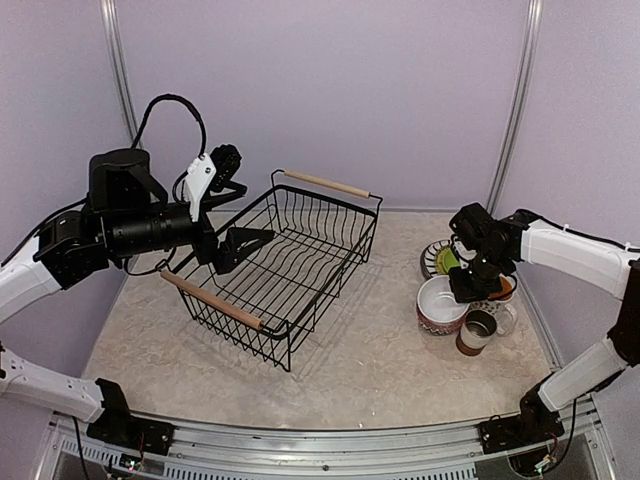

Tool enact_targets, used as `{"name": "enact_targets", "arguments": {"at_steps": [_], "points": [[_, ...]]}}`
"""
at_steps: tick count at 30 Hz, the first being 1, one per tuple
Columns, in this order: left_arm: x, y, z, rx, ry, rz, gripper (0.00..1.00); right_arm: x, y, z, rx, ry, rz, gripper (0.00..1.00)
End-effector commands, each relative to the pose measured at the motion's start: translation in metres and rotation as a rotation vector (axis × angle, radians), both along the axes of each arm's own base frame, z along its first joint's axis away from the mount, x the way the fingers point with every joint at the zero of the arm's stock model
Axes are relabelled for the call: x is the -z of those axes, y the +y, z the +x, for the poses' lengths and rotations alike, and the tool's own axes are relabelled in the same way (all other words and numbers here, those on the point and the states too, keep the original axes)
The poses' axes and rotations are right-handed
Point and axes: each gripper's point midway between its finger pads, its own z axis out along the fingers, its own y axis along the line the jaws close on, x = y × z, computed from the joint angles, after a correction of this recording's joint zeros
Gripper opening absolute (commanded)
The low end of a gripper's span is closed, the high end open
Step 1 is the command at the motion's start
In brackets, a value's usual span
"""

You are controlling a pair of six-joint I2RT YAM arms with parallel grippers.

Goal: Unload the mixed dishes from the dish rack
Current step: Place the bowl in the bowl, then reset both arms

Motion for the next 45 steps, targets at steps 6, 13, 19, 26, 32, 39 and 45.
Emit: {"name": "enact_targets", "arguments": {"at_steps": [6,13,19,26,32,39,45], "points": [[-0.005,0.012,0.007,-0.061,-0.054,-0.015,0.99,0.009,-0.004,0.020,-0.007,-0.002,-0.038,0.00],[-0.005,0.016,0.010,-0.088,-0.062,-0.007,0.99,0.018,-0.003,0.029,-0.010,0.000,-0.037,0.07],[-0.004,0.018,0.011,-0.099,-0.065,-0.002,0.99,0.018,-0.005,0.033,-0.006,-0.007,-0.059,0.21],[-0.011,0.025,0.019,-0.148,-0.066,-0.041,0.99,-0.001,-0.006,0.035,0.002,-0.046,-0.048,0.39],[-0.028,0.051,0.043,-0.253,-0.007,-0.170,0.99,-0.062,0.003,0.044,-0.018,-0.205,0.035,0.58],[-0.060,0.127,0.077,-0.453,0.075,-0.475,0.99,-0.161,0.007,0.041,-0.061,-0.531,0.180,0.84],[-0.085,0.190,0.072,-0.529,0.032,-0.700,0.99,-0.256,-0.001,0.010,-0.103,-0.874,0.314,1.00]]}}
